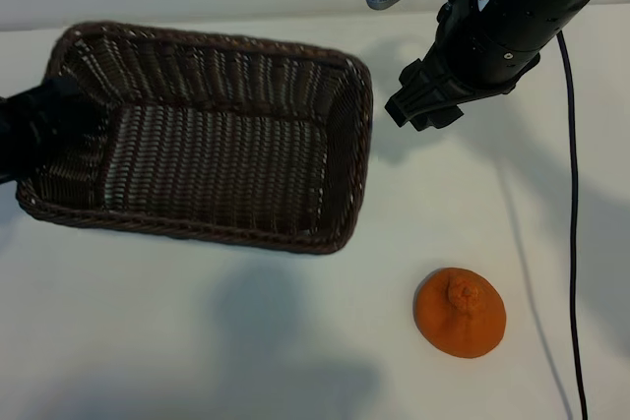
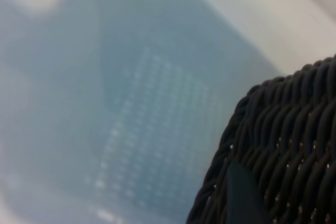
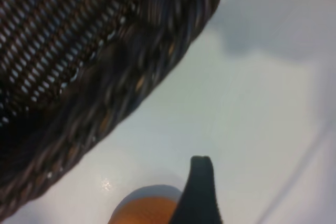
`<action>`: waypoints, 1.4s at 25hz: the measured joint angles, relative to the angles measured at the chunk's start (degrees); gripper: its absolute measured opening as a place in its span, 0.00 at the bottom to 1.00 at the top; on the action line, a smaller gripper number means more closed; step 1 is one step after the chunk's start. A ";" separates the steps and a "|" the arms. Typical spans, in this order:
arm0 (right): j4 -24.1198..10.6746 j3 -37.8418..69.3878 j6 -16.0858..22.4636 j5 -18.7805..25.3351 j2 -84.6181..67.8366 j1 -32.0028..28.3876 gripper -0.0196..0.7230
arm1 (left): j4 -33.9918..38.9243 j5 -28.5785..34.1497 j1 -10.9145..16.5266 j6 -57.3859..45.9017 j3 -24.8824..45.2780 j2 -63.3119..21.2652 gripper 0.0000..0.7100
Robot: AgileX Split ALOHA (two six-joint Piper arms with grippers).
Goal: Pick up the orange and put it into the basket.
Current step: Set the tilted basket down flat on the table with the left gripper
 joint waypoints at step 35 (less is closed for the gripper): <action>0.00 0.00 0.00 1.18 0.00 0.00 0.83 | -26.74 -9.55 -12.11 15.26 -10.79 22.61 0.59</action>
